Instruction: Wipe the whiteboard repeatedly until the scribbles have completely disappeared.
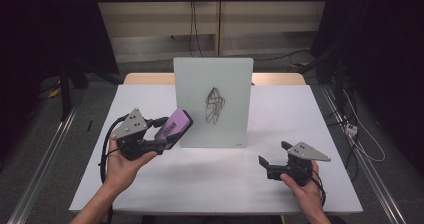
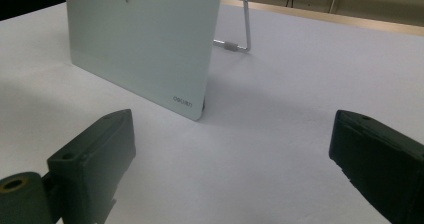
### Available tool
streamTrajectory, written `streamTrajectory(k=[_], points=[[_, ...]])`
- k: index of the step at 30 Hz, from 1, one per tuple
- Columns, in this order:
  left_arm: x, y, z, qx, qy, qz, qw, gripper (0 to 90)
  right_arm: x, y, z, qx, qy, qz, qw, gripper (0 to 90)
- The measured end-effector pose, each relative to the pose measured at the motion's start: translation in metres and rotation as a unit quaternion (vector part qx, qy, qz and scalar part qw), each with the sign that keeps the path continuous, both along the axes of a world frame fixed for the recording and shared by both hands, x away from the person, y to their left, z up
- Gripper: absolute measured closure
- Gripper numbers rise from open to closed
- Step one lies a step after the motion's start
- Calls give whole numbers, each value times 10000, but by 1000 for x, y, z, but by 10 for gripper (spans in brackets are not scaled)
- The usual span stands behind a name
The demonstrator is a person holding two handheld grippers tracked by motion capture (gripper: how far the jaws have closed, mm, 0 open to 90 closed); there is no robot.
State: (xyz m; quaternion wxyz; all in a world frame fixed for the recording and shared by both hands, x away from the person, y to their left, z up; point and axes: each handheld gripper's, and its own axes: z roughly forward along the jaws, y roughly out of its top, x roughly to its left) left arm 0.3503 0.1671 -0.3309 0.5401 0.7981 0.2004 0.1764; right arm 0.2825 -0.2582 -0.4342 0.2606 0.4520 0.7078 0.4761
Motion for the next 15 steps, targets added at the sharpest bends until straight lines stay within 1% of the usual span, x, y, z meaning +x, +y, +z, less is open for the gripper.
streamTrajectory(k=[1,3,4,5,10,12,13,14,15], points=[[0,-2,2,50,-29,18,10000,410,-1,1,0,-16,-13,28,10000,48],[0,-7,4,42,-34,2,10000,410,-2,2,1,-19,-37,61,10000,48],[1,-10,6,102,-73,8,9999,410,-2,2,1,-6,-35,86,10000,48],[3,-14,8,97,-54,-3,9999,410,-2,2,1,-5,-40,100,9999,48],[10,-23,15,124,-7,51,9999,410,-3,1,1,46,-30,99,9999,46],[14,-30,22,180,-44,60,9998,410,-2,1,1,90,-12,126,9999,46],[14,-30,22,180,-44,60,9998,410,-2,0,1,86,-14,127,9999,46],[17,-36,25,206,-69,44,9998,410,-1,0,1,84,-15,134,9999,46],[17,-36,25,206,-69,44,9998,410,-1,0,1,84,-15,134,9999,46]])
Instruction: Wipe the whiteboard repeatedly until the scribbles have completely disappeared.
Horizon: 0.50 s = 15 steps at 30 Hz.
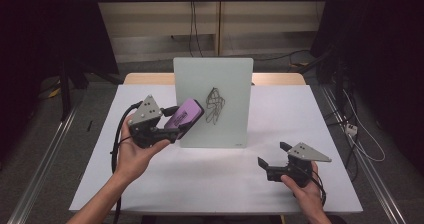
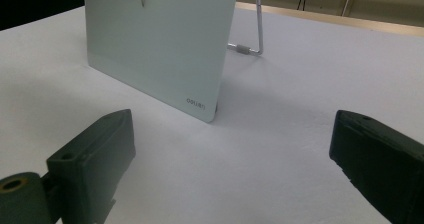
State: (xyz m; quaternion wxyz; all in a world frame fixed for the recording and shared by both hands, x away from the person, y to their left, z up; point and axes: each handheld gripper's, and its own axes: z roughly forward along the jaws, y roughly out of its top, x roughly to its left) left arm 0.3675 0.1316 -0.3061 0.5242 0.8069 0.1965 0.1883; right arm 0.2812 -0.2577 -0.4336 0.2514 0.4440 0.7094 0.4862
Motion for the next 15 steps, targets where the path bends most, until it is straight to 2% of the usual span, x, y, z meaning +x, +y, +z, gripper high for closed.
streamTrajectory(k=[2,7,10,15], points=[[3,-7,2,13,-94,-17,10000,410,0,0,0,-3,-13,19,10000,46],[9,-14,1,24,-211,-35,9998,410,1,0,0,7,8,8,10000,46],[13,-17,0,-61,-234,-29,9997,410,2,0,-1,0,16,-3,10000,46],[18,-20,-2,-24,-306,50,9995,411,2,1,-1,-37,12,-22,10000,46]])
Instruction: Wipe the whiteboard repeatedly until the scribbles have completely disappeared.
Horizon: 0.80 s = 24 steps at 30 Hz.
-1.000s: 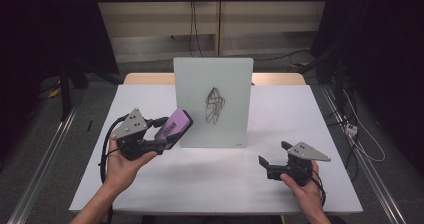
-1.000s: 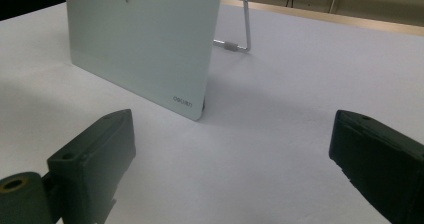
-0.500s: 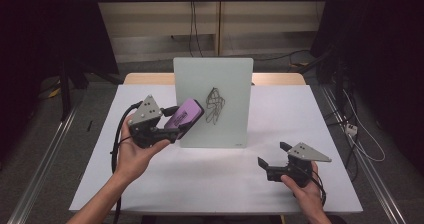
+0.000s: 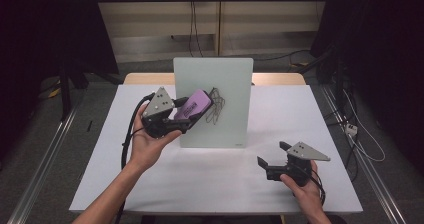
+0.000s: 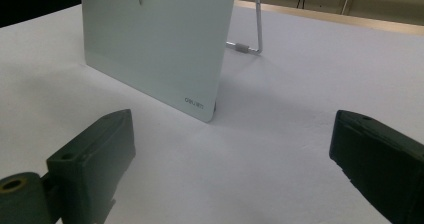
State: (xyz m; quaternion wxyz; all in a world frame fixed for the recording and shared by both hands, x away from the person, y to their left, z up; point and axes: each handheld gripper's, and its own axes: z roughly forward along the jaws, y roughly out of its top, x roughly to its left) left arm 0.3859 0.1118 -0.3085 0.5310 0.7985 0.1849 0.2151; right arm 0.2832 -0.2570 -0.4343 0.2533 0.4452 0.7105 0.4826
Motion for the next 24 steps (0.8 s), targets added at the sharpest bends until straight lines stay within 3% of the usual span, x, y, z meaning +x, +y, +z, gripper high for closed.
streamTrajectory(k=[14,19,24], points=[[12,-7,-2,66,-323,190,9993,411,-1,0,0,-52,-6,-39,10000,46],[14,-14,2,199,-561,182,9981,411,-3,-1,0,-58,-10,-53,10000,46],[21,-21,6,281,-631,227,9974,411,-5,-2,1,-54,-20,-61,10000,46]])
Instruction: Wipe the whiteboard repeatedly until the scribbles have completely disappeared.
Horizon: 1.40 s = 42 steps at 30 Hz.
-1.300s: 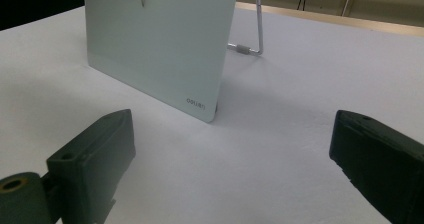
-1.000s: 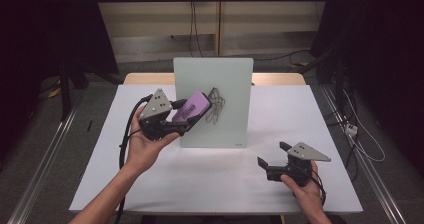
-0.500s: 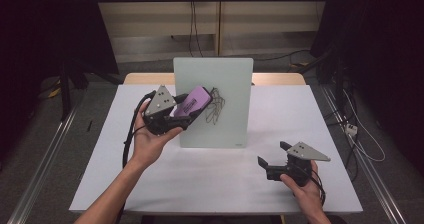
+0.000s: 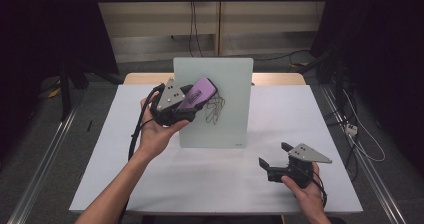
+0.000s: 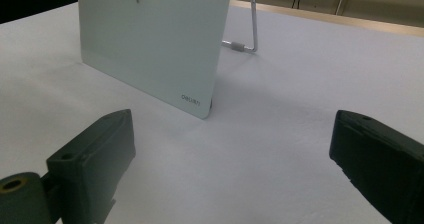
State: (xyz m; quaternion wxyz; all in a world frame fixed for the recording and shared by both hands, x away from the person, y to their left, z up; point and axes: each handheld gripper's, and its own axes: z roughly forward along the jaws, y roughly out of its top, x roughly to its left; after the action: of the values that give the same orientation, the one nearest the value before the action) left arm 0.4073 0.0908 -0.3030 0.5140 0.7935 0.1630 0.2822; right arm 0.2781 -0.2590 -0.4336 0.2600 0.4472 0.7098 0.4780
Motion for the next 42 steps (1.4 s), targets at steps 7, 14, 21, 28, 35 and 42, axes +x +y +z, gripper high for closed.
streamTrajectory(k=[7,14,21,28,35,42], points=[[5,-11,-2,244,-154,-21,9996,412,1,0,0,9,18,-4,10000,45],[11,-24,-4,511,-212,-70,9984,412,1,1,0,7,15,1,10000,45],[12,-28,-5,601,-286,-20,9978,412,2,1,0,3,21,36,10000,45],[14,-30,0,658,-365,12,9972,412,2,2,-1,7,35,47,10000,45],[11,-34,-4,811,-424,56,9958,414,2,2,-1,8,33,43,10000,45],[8,-40,-11,925,-455,13,9947,414,2,2,-1,3,32,54,10000,45]])
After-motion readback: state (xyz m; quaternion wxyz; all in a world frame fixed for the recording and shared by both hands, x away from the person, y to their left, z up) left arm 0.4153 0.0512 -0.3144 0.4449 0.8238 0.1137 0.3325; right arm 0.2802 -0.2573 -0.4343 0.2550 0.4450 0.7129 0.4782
